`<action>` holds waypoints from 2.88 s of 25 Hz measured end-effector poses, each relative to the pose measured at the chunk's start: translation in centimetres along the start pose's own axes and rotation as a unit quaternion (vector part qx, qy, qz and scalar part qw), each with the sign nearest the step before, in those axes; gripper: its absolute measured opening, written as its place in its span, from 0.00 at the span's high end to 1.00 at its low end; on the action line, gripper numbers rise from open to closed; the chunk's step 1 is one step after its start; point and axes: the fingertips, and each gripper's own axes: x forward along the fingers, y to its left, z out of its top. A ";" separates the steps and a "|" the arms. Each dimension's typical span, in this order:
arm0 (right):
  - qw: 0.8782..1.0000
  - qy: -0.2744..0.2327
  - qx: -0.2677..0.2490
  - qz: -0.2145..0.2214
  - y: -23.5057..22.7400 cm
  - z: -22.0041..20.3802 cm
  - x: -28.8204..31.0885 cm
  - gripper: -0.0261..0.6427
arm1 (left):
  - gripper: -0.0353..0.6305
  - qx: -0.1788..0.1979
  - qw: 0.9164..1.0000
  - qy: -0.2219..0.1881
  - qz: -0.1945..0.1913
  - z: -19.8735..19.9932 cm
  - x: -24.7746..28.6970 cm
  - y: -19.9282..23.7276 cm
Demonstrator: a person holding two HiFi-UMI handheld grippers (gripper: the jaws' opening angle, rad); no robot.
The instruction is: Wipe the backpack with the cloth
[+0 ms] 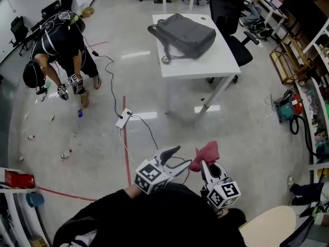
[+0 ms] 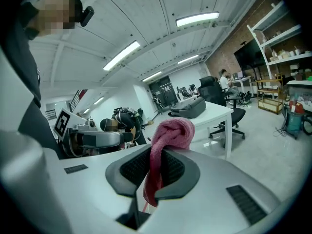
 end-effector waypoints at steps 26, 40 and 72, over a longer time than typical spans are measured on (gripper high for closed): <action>0.990 0.066 -0.032 0.123 -4.6 9.7 26.6 0.90 | 0.91 -0.052 0.986 -0.081 0.137 9.8 0.3 25.1; 0.987 0.029 -0.008 0.155 -26.0 19.4 26.3 0.90 | 0.91 0.003 0.985 -0.092 0.143 21.1 23.9 21.3; 0.987 0.116 -0.083 -0.071 -61.2 32.3 55.7 0.90 | 0.67 0.012 0.988 0.045 0.148 29.7 41.2 53.4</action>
